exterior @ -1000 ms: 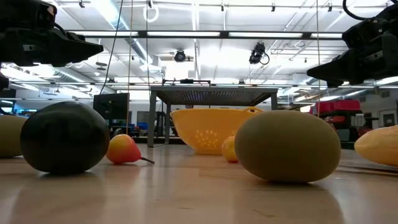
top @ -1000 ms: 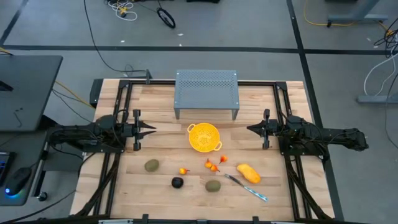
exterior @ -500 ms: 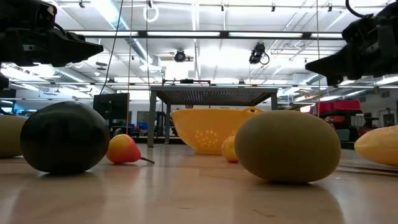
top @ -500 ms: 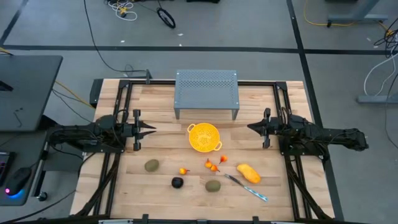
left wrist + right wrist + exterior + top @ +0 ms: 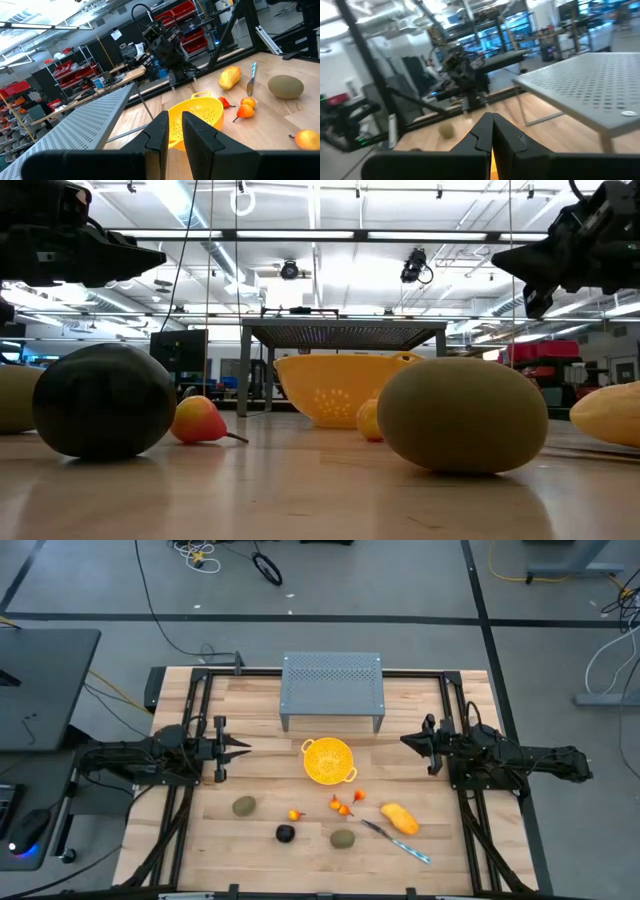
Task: Pick & Place Fruit
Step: Put the yellow strainer bowl on the shelf
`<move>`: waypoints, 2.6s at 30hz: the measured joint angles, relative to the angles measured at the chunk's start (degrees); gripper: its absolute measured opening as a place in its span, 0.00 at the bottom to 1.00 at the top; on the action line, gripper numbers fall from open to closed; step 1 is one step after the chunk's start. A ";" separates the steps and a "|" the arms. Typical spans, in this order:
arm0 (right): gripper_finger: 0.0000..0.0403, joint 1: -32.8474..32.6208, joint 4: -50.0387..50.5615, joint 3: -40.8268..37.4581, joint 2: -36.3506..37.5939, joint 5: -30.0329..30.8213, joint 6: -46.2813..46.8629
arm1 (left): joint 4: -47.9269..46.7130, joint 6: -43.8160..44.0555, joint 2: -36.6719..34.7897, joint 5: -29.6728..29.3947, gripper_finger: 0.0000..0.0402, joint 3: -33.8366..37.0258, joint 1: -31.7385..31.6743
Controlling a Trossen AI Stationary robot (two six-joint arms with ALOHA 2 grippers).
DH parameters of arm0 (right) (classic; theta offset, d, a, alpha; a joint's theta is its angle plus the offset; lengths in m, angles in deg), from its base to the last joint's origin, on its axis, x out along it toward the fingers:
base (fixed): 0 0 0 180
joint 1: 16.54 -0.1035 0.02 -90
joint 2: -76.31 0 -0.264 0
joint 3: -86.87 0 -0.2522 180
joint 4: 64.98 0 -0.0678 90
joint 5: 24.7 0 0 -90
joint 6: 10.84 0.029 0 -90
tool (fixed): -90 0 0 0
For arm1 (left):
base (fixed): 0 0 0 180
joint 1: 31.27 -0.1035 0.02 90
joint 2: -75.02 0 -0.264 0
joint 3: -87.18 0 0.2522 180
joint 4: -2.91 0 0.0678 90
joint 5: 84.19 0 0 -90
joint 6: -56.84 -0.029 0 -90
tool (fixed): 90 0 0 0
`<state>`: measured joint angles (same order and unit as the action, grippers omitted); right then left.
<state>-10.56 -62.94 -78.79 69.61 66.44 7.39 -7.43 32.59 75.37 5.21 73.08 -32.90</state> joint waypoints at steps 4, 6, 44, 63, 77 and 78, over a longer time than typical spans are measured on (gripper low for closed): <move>0.02 0.02 -0.75 0.00 0.00 2.12 -1.35 | 0.00 0.01 0.00 0.00 0.16 -0.02 -0.01; 0.02 0.02 -1.55 0.00 0.00 2.01 -1.91 | 0.00 0.00 0.00 0.00 0.16 -0.01 -0.02; 0.02 -0.01 5.59 13.49 -6.22 -5.27 -5.61 | 0.00 0.01 0.00 0.00 0.16 -0.01 -0.01; 0.02 -0.02 8.32 24.87 -12.93 -2.27 -5.61 | -0.01 0.01 0.00 0.00 0.16 0.00 -0.01; 0.02 0.00 10.41 32.77 -20.42 -2.27 -5.61 | -0.01 0.01 0.01 0.00 0.16 0.00 -0.01; 0.02 -0.02 10.97 33.28 -20.90 -2.27 -5.61 | 0.00 0.00 -0.01 0.00 0.16 0.00 0.00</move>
<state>-10.59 -51.97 -45.51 48.71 64.17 1.78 -7.43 32.59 75.36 5.21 73.08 -32.90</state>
